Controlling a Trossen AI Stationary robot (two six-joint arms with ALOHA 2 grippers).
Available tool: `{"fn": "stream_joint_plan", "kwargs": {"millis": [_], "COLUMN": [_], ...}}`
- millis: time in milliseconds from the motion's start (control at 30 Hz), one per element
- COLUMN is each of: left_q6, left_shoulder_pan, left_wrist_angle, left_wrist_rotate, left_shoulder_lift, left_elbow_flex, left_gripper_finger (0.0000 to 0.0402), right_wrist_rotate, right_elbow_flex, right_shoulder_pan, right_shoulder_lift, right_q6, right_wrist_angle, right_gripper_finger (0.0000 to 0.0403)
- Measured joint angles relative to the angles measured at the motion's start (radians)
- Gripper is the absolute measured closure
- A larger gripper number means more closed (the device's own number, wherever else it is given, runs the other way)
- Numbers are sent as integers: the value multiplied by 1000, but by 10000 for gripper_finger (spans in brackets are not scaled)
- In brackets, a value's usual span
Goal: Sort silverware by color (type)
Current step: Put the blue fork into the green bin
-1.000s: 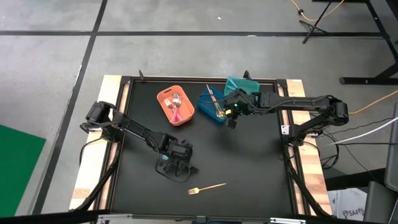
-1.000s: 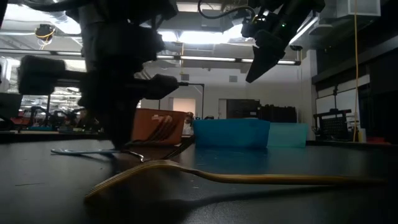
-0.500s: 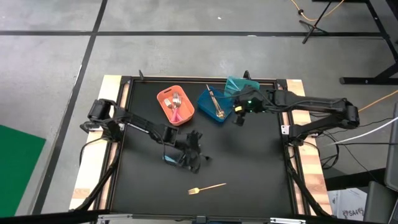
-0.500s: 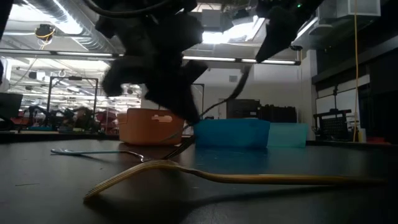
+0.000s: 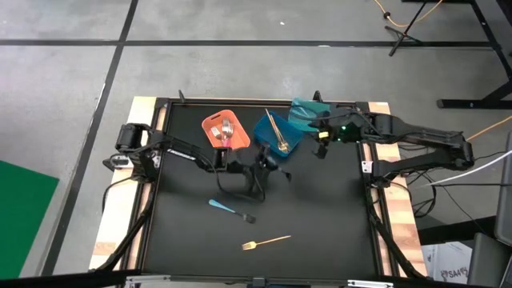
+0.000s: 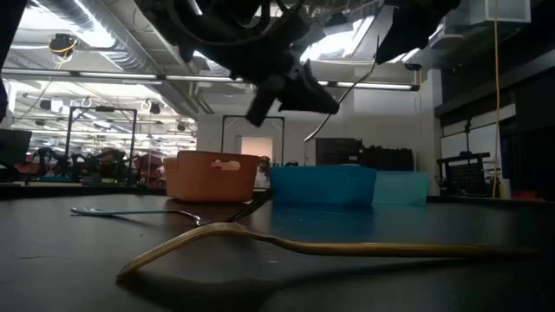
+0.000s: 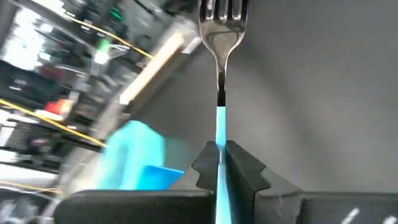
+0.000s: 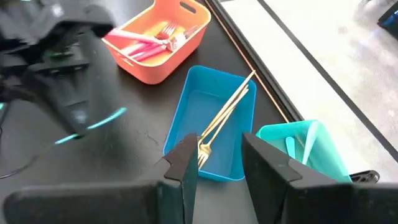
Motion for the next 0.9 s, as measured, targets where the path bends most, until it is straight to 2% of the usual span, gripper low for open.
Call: {"fn": "stream_joint_plan", "kwargs": {"millis": [233,667,900], "left_q6": [130,263,334], "left_shoulder_pan": [95,272,354], "left_wrist_angle": [135,91,50], "left_wrist_rotate": [2,101,124], "left_shoulder_lift": [0,-1,-1], "left_elbow_flex": [8,202,263], "left_gripper_finger": [393,393,393], "right_wrist_rotate": [-26,-55,-56], "right_elbow_flex": [0,0,0], "right_shoulder_pan": [0,0,0], "right_shoulder_lift": [-50,-132,-183], "right_q6": [46,48,48], "right_wrist_angle": [0,1,81], "right_gripper_finger": [292,292,292]}}
